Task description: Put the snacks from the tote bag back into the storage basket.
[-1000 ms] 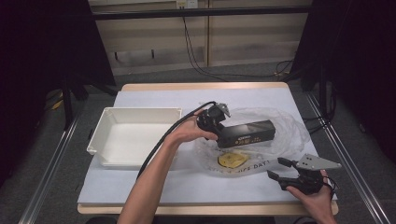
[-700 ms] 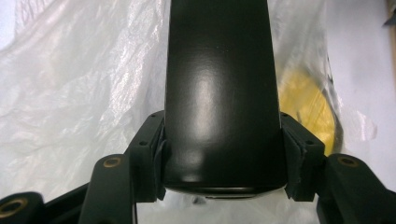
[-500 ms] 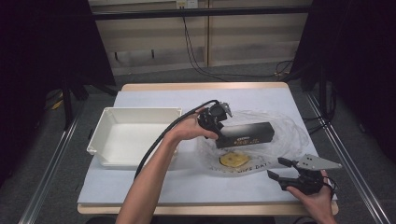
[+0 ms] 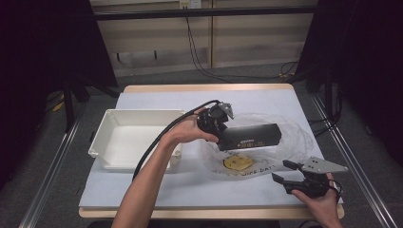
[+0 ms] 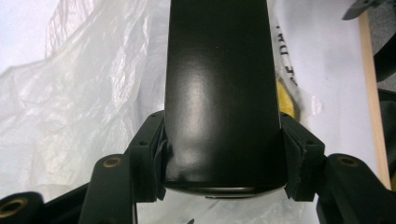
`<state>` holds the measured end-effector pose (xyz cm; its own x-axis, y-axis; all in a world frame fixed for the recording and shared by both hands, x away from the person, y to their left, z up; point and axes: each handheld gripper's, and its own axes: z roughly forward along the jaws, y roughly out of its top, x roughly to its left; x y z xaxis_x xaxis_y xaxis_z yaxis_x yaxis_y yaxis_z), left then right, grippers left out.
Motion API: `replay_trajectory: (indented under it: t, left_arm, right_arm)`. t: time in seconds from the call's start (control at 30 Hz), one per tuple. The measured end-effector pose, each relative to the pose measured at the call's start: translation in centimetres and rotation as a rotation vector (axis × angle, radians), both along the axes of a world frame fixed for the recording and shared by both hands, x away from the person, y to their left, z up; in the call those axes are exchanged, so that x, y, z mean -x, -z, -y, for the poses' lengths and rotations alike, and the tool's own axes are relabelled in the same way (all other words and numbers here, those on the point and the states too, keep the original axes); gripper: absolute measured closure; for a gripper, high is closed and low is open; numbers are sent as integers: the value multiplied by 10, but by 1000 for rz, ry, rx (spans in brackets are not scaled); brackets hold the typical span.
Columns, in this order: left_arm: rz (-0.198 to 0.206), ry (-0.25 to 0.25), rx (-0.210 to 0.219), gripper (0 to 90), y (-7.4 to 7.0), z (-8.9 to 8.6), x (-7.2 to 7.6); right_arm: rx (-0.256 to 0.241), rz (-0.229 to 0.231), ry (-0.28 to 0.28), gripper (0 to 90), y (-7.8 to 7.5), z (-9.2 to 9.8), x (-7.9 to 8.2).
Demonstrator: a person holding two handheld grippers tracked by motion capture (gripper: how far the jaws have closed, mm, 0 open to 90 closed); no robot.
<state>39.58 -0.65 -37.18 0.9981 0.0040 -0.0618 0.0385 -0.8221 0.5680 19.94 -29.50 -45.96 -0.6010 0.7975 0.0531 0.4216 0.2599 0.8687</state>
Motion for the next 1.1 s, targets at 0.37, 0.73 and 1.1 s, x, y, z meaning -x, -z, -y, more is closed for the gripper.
replay_trajectory:
  t: [0.37,0.73,1.1]
  left_arm:
    - [18,-8,25,431,-10,-10,9]
    - [41,-16,55,432,-23,-27,14]
    - [70,-28,68,431,-33,-51,20]
  right_arm:
    - [3,-1,0,338,1,0,-1]
    - [4,4,1,336,0,1,-1]
    - [1,1,-7,326,0,-1,-1]
